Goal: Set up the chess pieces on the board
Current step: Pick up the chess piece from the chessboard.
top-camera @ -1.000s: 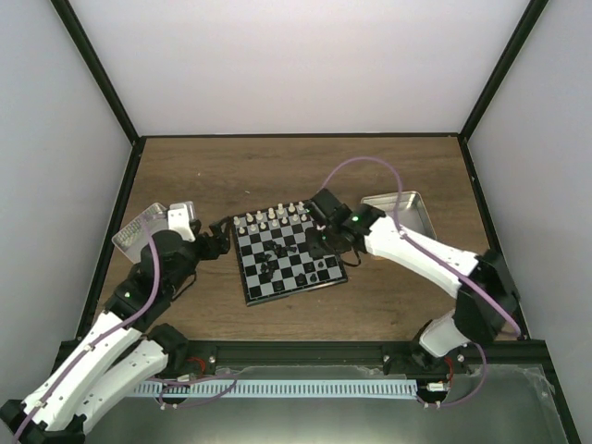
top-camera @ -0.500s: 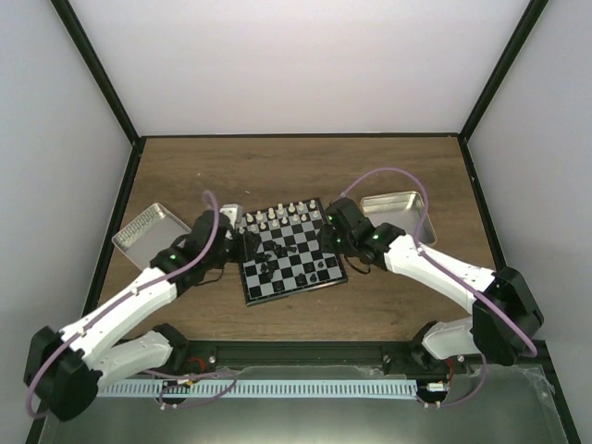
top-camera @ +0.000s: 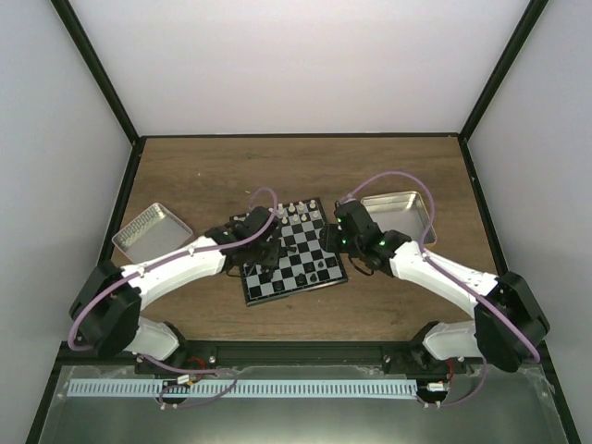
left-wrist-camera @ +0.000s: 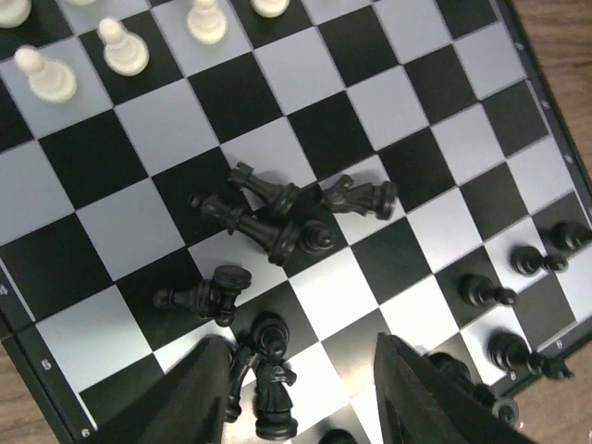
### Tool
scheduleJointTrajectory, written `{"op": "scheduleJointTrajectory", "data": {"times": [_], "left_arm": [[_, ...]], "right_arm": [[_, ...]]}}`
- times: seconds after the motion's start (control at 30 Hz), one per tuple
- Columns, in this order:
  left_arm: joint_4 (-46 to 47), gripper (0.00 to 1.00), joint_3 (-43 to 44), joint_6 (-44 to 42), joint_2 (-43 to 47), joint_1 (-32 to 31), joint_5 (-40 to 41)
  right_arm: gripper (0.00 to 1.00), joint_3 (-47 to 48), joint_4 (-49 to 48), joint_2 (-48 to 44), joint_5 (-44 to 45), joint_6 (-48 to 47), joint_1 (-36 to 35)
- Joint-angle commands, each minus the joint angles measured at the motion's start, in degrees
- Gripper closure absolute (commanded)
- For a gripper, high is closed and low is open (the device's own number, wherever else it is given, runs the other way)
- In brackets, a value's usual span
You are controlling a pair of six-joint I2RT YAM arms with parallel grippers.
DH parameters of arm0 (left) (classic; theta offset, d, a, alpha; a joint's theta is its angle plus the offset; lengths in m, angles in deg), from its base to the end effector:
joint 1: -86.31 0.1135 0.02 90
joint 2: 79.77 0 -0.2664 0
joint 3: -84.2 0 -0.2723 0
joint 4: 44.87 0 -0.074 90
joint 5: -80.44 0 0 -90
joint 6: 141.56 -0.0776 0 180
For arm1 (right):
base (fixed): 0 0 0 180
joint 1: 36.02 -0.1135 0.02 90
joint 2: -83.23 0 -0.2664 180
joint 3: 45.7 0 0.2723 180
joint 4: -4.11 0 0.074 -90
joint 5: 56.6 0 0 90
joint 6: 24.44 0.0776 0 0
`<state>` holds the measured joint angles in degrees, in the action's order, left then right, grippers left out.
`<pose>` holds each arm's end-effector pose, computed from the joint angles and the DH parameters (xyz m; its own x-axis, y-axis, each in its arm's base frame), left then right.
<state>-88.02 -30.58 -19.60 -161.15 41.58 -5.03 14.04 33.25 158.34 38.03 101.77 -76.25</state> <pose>0.2308 -0.2201 0.1709 -0.8745 0.1236 -0.4690 0.2475 0.9453 -0.2125 0.2499 0.2032 0.1927 -0.7862 0.1062 -0.6088 -0.1678 0.9115 0.3756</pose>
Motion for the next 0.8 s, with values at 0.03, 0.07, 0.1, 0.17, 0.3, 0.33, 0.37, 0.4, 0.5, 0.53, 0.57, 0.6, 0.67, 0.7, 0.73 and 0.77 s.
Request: {"op": "scheduleJointTrajectory", "data": {"times": [0.03,0.07,0.1,0.17,0.3,0.33,0.37,0.4,0.5,0.53,0.57,0.6,0.67,0.7,0.73,0.77], "left_arm": [[-2.8,0.65,2.9,0.9,-3.6,-0.3,2.5],[-2.9,0.68,3.2,1.0,-4.3,-0.4,2.6],[-3.2,0.7,3.6,1.0,-5.3,-0.3,2.6],[-3.4,0.71,3.9,1.2,-6.8,-0.4,3.1],[-2.9,0.7,4.3,1.2,-8.7,-0.3,2.9],[-3.0,0.7,4.4,1.1,-9.1,-0.4,2.5],[-3.0,0.7,4.6,1.1,-9.5,-0.3,2.1],[-3.0,0.7,4.7,1.0,-9.8,-0.4,1.6],[-3.4,0.7,4.4,1.3,-10.2,-0.3,1.1],[-3.4,0.72,4.2,1.2,-10.3,-0.4,1.0],[-3.4,0.73,4.2,1.1,-10.3,-0.4,0.9],[-3.3,0.74,4.1,1.0,-10.3,-0.4,0.8],[-3.2,0.74,4.3,1.0,-10.6,-0.3,0.7],[-3.0,0.74,4.3,1.0,-10.8,-0.3,0.7],[-2.9,0.74,4.4,1.0,-11.1,-0.4,0.7],[-2.9,0.74,4.6,1.0,-11.4,-0.4,0.5]], "right_arm": [[0.59,-1.4,-2.5,-2.3,0.2,-1.2,0.6],[0.59,-1.6,-2.8,-2.4,0.1,-1.1,0.6],[0.58,-1.7,-3.0,-2.5,-0.1,-1.1,0.7],[0.59,-1.8,-3.3,-2.6,-0.7,-1.1,0.7],[0.59,-1.8,-3.4,-2.3,-1.1,-1.2,0.6],[0.59,-1.8,-3.4,-2.3,-1.2,-1.3,0.7],[0.59,-1.8,-3.4,-2.3,-1.2,-1.3,0.7],[0.59,-1.8,-3.4,-2.3,-1.3,-1.4,0.6],[0.59,-2.1,-3.3,-2.4,-1.2,-1.2,0.7],[0.59,-2.2,-3.4,-2.4,-1.2,-1.3,0.7],[0.59,-2.3,-3.5,-2.4,-1.2,-1.2,0.7],[0.59,-2.4,-3.5,-2.3,-1.3,-1.1,0.7],[0.59,-2.4,-3.7,-2.2,-1.4,-1.1,0.7],[0.59,-2.4,-3.7,-2.1,-1.5,-1.1,0.7],[0.59,-2.4,-3.7,-2.0,-1.5,-1.2,0.7],[0.59,-2.4,-3.7,-2.0,-1.5,-1.1,0.7]]}}
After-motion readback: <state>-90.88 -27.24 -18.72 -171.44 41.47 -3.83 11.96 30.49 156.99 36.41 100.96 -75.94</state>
